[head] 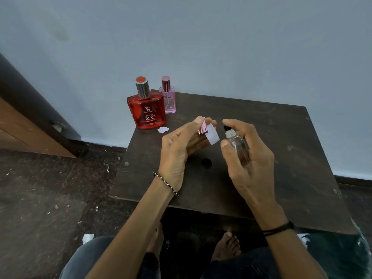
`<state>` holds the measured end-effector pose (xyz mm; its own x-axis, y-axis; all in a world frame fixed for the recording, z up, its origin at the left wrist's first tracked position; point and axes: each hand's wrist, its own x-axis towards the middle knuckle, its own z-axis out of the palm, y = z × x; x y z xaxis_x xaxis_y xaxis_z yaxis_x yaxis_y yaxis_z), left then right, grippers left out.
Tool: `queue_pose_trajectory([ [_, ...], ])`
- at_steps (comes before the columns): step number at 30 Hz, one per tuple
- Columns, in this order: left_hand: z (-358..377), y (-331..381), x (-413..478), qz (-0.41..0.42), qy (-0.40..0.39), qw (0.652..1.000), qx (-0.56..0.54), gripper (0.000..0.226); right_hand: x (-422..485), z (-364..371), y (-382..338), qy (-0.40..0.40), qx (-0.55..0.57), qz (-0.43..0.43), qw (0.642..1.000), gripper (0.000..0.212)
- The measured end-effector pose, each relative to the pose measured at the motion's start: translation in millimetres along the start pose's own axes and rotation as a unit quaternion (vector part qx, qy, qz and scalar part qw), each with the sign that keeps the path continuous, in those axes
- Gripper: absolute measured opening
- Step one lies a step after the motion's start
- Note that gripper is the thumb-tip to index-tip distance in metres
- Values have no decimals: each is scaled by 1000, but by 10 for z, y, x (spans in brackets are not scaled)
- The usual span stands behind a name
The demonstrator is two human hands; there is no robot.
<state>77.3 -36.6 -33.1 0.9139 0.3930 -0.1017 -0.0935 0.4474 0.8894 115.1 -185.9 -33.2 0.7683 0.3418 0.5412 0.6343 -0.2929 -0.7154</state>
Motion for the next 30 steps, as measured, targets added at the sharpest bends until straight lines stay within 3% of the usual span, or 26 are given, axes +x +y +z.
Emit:
queue_pose_trajectory([
  [4,-16,-12,-11,22,-8,999,30,24,13,15,-15,8,10,-2,1000,30],
  [9,16,-15,-23,15,-4,999,39,28,-24,39,-27,-7,59,77,995,37],
  [16,56,43,-8,7,40,999,-14,46,-32,76,-54,-26,41,63,997,36],
  [24,42,13,17,4,39,998,-41,36,-11,84,-12,-14,6,25,1000,35],
  [30,30,0,17,0,20,999,-42,32,-8,107,-67,3,28,78,997,37],
])
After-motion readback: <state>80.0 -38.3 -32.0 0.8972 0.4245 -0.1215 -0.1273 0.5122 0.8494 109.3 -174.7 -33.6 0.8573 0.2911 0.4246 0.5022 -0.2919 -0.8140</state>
